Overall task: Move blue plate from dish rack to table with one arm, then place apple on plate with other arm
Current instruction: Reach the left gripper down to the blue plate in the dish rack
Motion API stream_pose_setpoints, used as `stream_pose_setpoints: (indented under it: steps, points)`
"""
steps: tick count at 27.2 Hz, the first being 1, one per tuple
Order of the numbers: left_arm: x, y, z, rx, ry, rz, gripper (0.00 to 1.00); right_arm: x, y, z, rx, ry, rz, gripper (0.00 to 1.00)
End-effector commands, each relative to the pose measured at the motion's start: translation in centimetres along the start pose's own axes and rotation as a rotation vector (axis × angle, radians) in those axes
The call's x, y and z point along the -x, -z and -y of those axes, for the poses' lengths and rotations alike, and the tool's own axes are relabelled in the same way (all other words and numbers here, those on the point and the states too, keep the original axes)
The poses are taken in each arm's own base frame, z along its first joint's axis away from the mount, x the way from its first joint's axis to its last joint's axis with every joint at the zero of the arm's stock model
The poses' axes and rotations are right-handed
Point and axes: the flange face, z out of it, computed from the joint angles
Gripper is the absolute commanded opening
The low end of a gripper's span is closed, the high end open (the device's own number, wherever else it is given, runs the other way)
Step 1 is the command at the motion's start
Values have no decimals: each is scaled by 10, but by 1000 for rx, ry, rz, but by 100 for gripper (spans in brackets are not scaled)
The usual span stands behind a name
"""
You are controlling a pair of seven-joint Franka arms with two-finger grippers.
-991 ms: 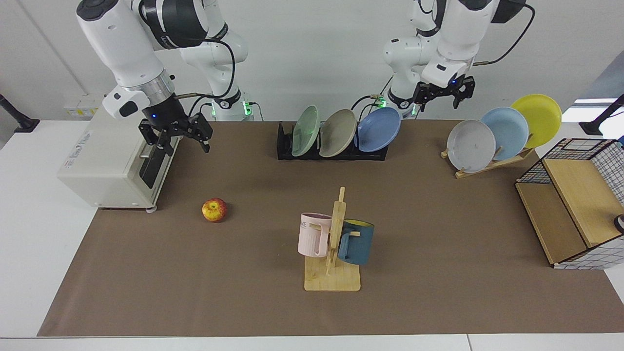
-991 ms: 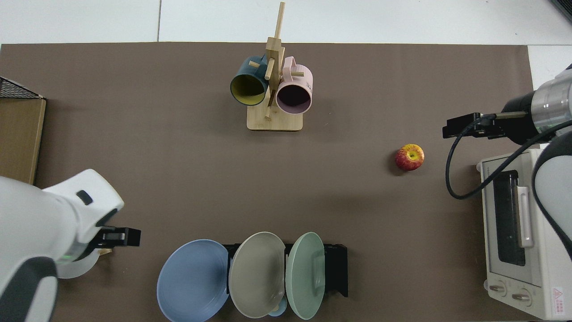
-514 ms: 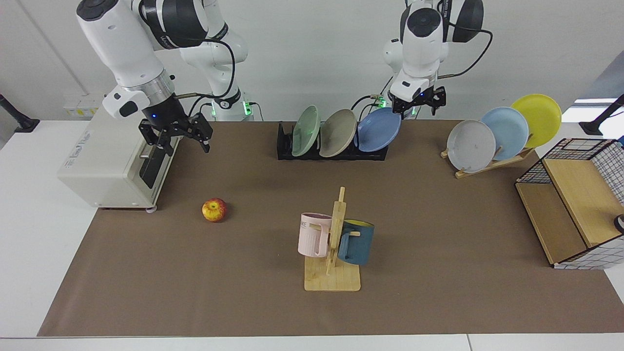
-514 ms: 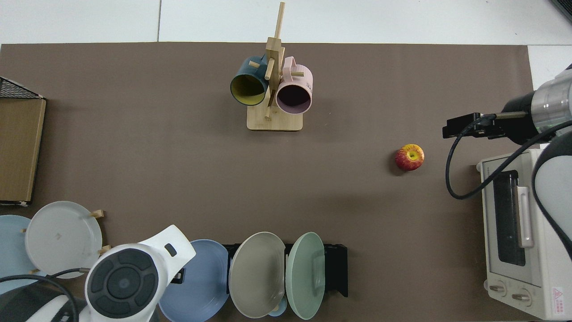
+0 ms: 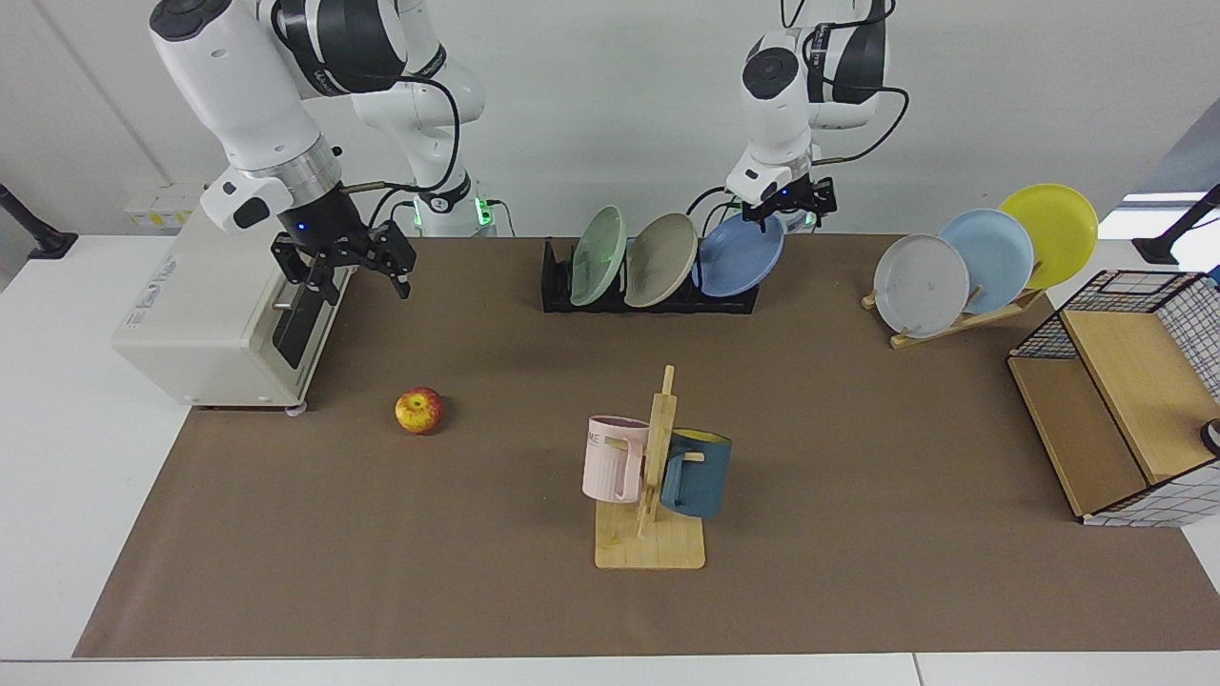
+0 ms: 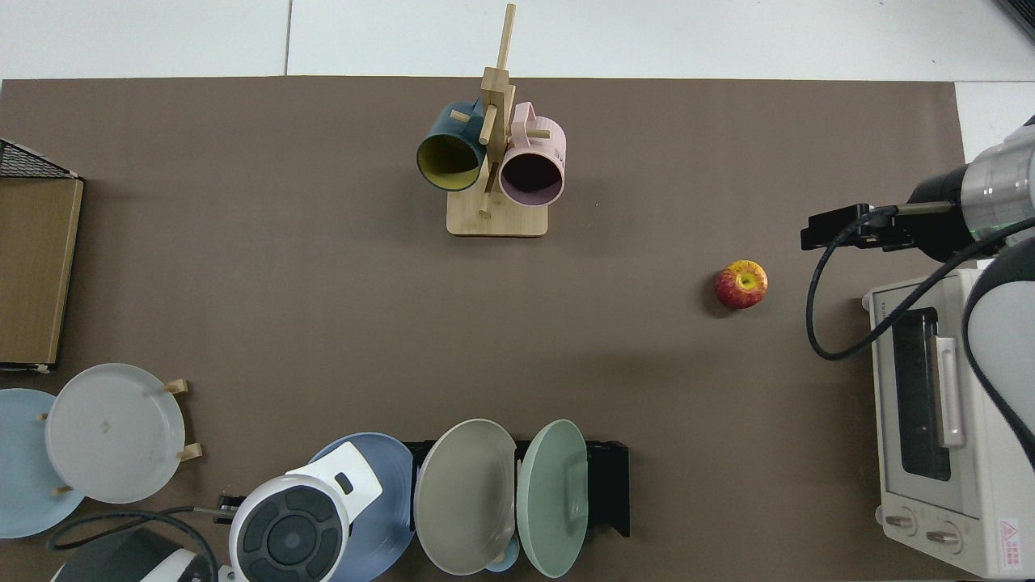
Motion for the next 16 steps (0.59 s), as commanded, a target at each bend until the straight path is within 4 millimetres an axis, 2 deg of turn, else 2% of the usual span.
stream_pose_setpoints:
  steps: [1,7,16]
  points:
    - [4,0,4,-6,8,-37,93,5,1,-1,-6,-7,0,100]
    - [-5,-5,11,10,18,-49,77,5,1,-1,-6,-7,0,100]
    - [-15,-13,8,26,-11,-57,77,5,2,-1,-6,-7,-2,100]
